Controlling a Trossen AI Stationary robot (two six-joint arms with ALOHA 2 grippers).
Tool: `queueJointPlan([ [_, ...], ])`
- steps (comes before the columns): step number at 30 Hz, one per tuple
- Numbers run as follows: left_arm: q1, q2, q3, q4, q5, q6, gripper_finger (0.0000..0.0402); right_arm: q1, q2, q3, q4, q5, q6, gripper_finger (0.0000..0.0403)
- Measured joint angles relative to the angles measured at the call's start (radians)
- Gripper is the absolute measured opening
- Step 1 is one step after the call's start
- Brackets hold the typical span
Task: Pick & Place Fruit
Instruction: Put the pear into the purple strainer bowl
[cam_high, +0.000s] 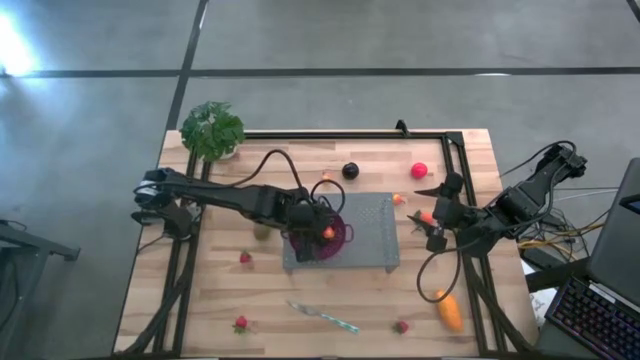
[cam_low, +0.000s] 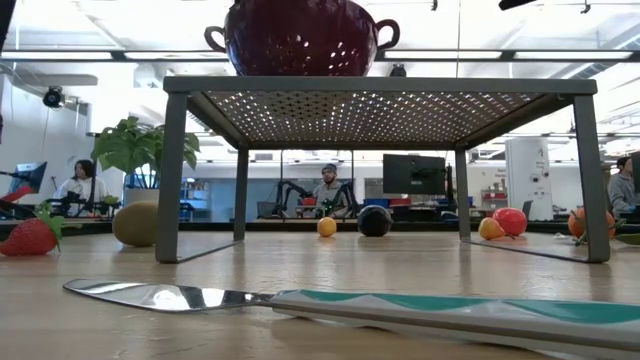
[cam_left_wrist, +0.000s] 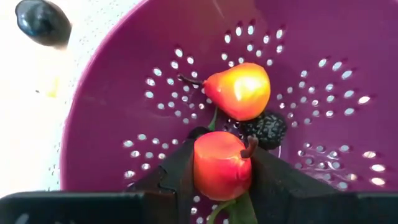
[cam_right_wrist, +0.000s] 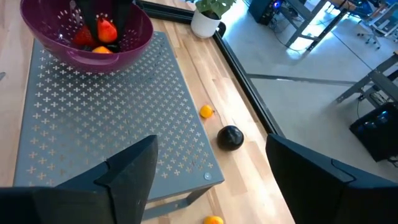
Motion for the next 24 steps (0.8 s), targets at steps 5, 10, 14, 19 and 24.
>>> queueJointPlan([
  [5, 0.005, 0.0, 0.002, -0.001, 0.003, 0.0, 0.016, 0.0, 0.0, 0.0, 0.0, 0.0, 0.0, 0.0285],
  [10, 0.01, 0.0, 0.025, -0.008, 0.041, -0.001, 0.0199, 0.0, 0.0, 0.0, 0.0, 0.0, -0.001, 0.0268],
  [14, 0.011, 0.0, 0.083, -0.051, 0.065, 0.009, 0.0209, 0.0, 0.0, 0.0, 0.0, 0.0, -0.004, 0.0258],
  [19, 0.01, -0.001, 0.205, -0.189, 0.035, 0.016, 0.0208, 0.0, 0.0, 0.0, -0.001, 0.0, -0.004, 0.0248],
  [24, 0.01, -0.037, 0.269, -0.284, -0.071, -0.005, 0.0208, 0.0, 0.0, 0.0, -0.038, 0.0, -0.004, 0.0239],
])
